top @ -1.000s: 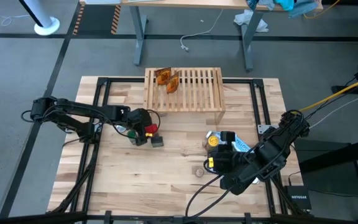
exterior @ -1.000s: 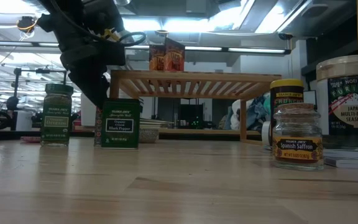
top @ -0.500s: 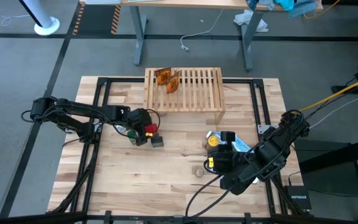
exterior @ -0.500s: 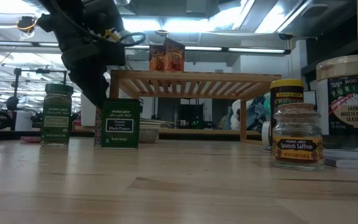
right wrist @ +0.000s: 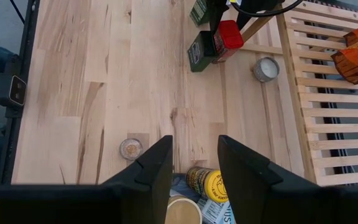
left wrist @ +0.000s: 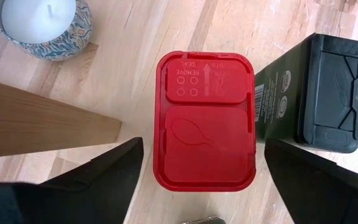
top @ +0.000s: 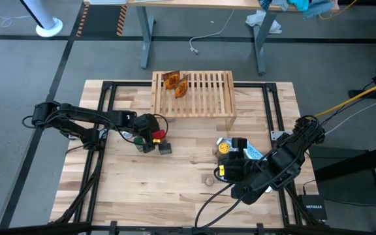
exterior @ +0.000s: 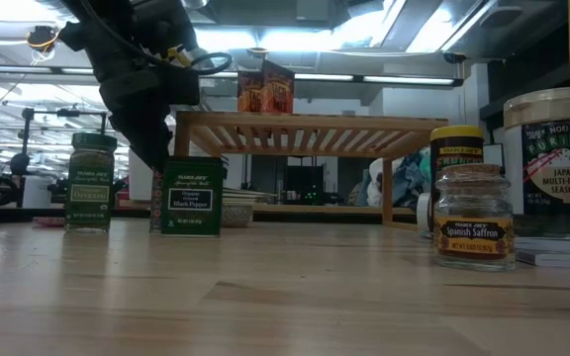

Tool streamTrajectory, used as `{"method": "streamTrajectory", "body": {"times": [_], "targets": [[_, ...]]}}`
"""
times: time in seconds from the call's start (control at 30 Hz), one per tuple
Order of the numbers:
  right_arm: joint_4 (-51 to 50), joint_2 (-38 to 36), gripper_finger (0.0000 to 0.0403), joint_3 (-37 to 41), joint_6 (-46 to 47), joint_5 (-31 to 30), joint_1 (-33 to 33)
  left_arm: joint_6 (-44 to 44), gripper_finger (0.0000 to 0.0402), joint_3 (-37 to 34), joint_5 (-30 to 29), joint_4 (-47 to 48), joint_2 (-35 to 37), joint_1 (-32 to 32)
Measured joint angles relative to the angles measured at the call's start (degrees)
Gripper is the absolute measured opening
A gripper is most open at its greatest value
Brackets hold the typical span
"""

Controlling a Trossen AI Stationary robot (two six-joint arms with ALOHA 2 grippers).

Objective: Shelf spices
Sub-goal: Put the red seasoning can on the shelf

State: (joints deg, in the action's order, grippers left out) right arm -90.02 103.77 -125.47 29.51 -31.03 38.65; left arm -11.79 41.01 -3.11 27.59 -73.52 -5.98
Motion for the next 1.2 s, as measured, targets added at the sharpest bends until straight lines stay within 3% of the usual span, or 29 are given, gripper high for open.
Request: {"method": "streamTrajectory", "body": {"times": [0.37,1.2], "targets": [[0.00,0.00,0.0133,0.00,-0.01,0.13,0.00,-0.22,0.0211,0.00,0.02,0.00,0.00,0.00],[0.00,0.00,0.0133,0.00,0.01,0.61,0.00,-4.50,0.0209,0.00,-1.93,-1.02,4.72,7.90]]}}
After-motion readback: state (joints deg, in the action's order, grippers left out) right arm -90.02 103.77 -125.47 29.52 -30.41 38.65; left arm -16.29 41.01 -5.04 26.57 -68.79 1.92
